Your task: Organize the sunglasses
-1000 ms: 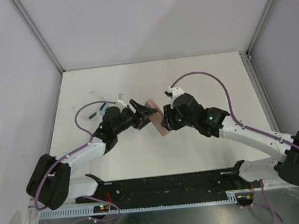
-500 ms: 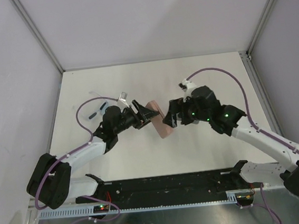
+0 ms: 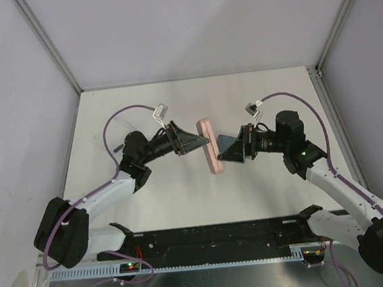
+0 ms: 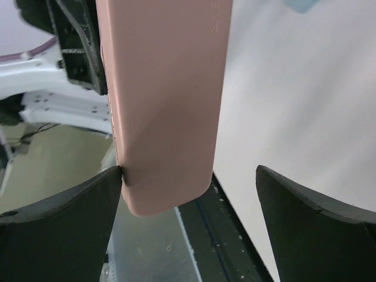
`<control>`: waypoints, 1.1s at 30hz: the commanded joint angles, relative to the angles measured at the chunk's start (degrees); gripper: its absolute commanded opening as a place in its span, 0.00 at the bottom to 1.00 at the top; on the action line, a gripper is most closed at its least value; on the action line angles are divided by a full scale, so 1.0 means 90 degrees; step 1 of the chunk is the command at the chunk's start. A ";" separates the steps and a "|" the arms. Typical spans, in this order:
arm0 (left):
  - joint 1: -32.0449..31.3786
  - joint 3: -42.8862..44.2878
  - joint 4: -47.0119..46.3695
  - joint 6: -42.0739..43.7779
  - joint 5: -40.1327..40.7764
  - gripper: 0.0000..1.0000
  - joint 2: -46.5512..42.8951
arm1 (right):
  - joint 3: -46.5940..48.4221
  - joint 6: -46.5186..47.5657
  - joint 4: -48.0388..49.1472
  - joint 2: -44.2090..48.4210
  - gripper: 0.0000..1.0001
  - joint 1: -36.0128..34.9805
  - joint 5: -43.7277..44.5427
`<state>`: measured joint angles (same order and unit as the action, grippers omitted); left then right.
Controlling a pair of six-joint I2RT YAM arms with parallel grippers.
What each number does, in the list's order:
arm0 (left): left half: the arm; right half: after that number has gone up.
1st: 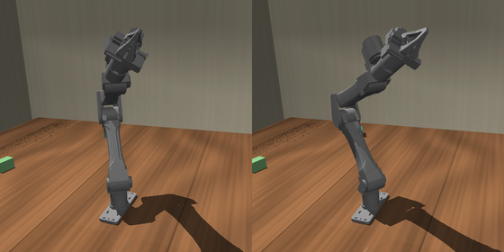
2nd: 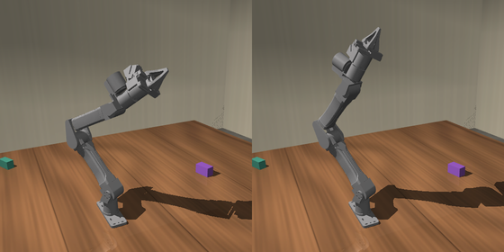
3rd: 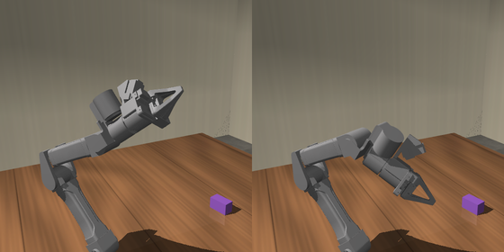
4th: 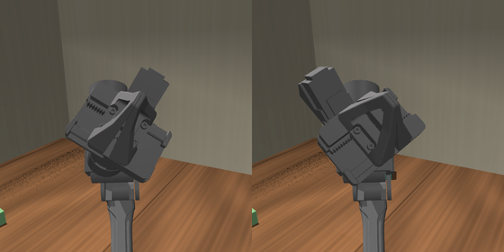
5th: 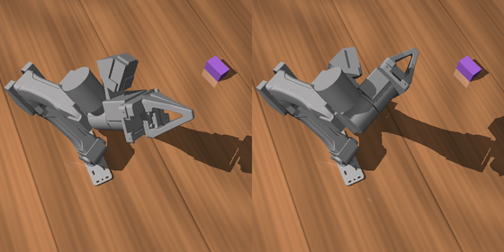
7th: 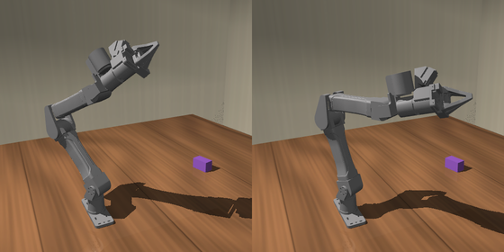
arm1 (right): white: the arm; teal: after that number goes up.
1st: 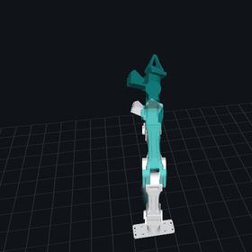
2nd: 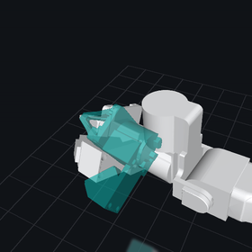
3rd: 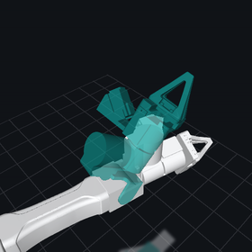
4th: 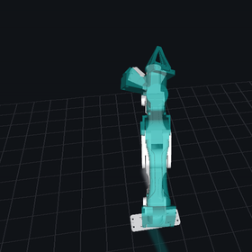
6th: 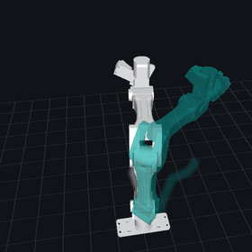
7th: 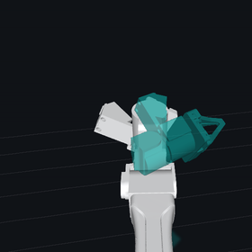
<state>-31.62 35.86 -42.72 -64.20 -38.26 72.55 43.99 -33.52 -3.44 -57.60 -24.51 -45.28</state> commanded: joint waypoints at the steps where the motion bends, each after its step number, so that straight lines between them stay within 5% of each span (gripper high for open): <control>1: -0.0039 0.0397 -0.1411 -0.0420 -0.0752 0.32 -0.0245 | -0.0189 -0.0872 0.1917 0.0226 0.99 -0.0070 -0.1145; 11: -0.0137 0.0457 -0.1878 -0.0659 -0.0989 0.32 -0.0333 | -0.0219 -0.1291 0.3096 0.0143 0.99 -0.0615 -0.1264; 15: -0.0207 0.0484 -0.2016 -0.0715 -0.1068 0.32 -0.0300 | -0.0224 -0.1398 0.3295 0.0089 0.90 -0.0648 -0.1268; 27: -0.0339 0.0356 -0.2241 -0.0843 -0.0982 0.32 -0.0203 | -0.0230 -0.0973 0.2672 -0.0070 0.96 -0.0671 -0.0592; 33: -0.0388 0.0299 -0.2333 -0.0884 -0.0970 0.32 -0.0178 | -0.0227 -0.0920 0.2761 -0.0283 0.90 -0.0656 -0.0512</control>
<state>-34.17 37.30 -58.85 -70.57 -46.72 71.61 42.00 -43.62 20.78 -58.76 -30.46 -52.75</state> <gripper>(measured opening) 0.730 0.929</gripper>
